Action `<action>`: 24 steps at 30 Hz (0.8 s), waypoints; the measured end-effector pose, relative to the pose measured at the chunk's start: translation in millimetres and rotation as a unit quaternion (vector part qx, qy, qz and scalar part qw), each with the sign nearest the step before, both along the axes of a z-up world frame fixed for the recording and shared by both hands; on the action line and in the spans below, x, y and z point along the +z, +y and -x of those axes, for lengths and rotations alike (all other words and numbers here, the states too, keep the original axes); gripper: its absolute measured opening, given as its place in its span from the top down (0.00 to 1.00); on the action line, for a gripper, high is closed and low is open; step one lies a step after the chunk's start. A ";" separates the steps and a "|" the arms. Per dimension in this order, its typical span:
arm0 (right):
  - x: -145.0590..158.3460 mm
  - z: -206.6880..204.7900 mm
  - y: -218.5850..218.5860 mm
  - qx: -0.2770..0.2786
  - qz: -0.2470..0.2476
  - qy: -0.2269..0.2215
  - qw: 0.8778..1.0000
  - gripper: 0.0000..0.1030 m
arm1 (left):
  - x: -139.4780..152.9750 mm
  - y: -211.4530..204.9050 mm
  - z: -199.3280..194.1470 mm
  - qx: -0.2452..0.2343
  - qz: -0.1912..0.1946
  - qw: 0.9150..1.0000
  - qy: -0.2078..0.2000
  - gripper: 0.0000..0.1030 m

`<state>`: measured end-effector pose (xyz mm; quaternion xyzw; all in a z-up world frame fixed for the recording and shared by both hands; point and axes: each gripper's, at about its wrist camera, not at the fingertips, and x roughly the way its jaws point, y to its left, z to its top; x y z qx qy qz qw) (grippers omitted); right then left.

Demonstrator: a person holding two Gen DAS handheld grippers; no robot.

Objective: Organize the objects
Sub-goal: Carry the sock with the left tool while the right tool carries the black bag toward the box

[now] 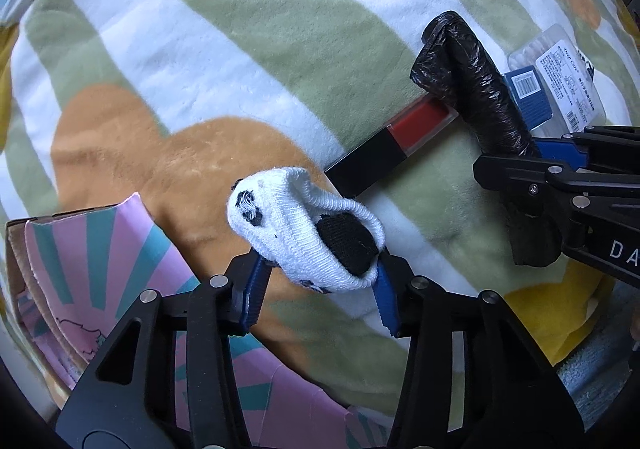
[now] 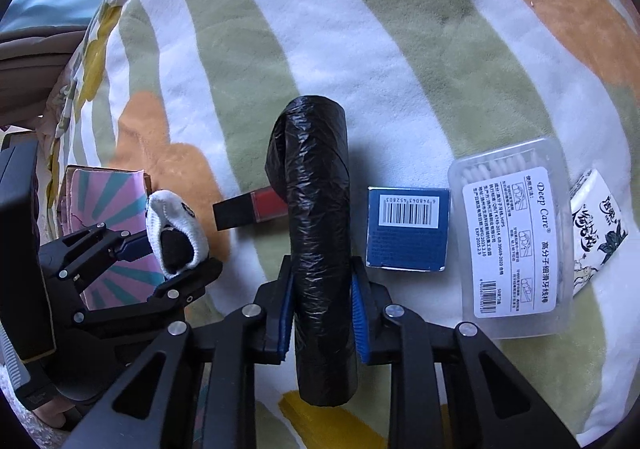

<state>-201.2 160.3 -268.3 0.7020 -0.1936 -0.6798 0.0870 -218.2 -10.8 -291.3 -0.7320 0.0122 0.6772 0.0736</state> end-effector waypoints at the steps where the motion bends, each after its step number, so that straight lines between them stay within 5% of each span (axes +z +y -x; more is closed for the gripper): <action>1: 4.3 1.0 0.5 0.002 -0.001 0.004 1.000 0.77 | 4.3 -2.2 -0.6 0.006 -0.002 1.000 0.005 0.59; 13: 77.3 -11.2 -11.8 0.037 -0.023 0.066 0.997 0.78 | 77.8 -36.4 -22.4 0.115 -0.024 0.990 0.074 0.59; 19: 119.4 -21.6 -20.5 0.070 -0.054 0.106 0.990 0.78 | 116.5 -0.2 -66.1 0.191 -0.031 0.973 0.125 0.59; 24: 155.6 -36.4 -20.1 0.092 -0.080 0.139 0.983 0.78 | 149.5 4.8 -91.9 0.253 -0.034 0.950 0.178 0.59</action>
